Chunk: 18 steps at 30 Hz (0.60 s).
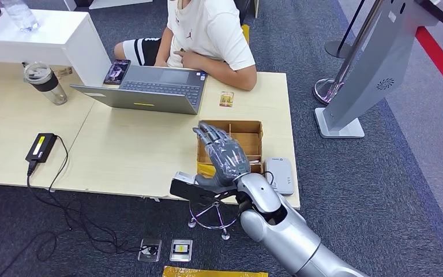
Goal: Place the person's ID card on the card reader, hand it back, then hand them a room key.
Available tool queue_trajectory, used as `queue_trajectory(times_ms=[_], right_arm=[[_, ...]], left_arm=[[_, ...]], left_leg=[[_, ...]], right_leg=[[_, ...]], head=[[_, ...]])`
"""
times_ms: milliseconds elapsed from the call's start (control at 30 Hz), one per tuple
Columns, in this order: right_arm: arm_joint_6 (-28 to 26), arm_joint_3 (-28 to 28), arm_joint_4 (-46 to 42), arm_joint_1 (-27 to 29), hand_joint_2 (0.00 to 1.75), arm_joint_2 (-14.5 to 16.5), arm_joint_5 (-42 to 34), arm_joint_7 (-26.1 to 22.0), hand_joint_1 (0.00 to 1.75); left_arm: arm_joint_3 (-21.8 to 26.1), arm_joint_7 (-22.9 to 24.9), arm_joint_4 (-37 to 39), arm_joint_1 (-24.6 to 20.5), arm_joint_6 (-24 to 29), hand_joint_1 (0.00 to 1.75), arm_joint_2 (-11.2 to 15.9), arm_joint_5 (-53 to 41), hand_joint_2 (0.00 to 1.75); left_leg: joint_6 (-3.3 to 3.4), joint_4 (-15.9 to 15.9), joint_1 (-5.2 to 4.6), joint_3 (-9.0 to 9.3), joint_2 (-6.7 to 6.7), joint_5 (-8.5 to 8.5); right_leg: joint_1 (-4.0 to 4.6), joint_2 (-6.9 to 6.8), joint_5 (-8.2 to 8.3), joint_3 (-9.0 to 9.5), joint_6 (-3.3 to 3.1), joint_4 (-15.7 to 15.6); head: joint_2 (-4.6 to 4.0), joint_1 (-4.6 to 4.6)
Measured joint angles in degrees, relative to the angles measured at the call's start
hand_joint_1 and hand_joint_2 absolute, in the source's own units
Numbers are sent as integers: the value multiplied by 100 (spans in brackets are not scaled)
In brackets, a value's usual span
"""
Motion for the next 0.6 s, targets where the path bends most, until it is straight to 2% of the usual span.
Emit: queue_trajectory(times_ms=[600], right_arm=[[23, -313, 355, 112, 175, -176, 314, 258, 0]], left_arm=[[-19, -61, 0, -23, 2, 0, 49, 98, 175]], left_leg=[[0, 0, 0, 0, 1, 0]], right_leg=[[0, 0, 0, 0, 0, 0]], head=[[0, -1]])
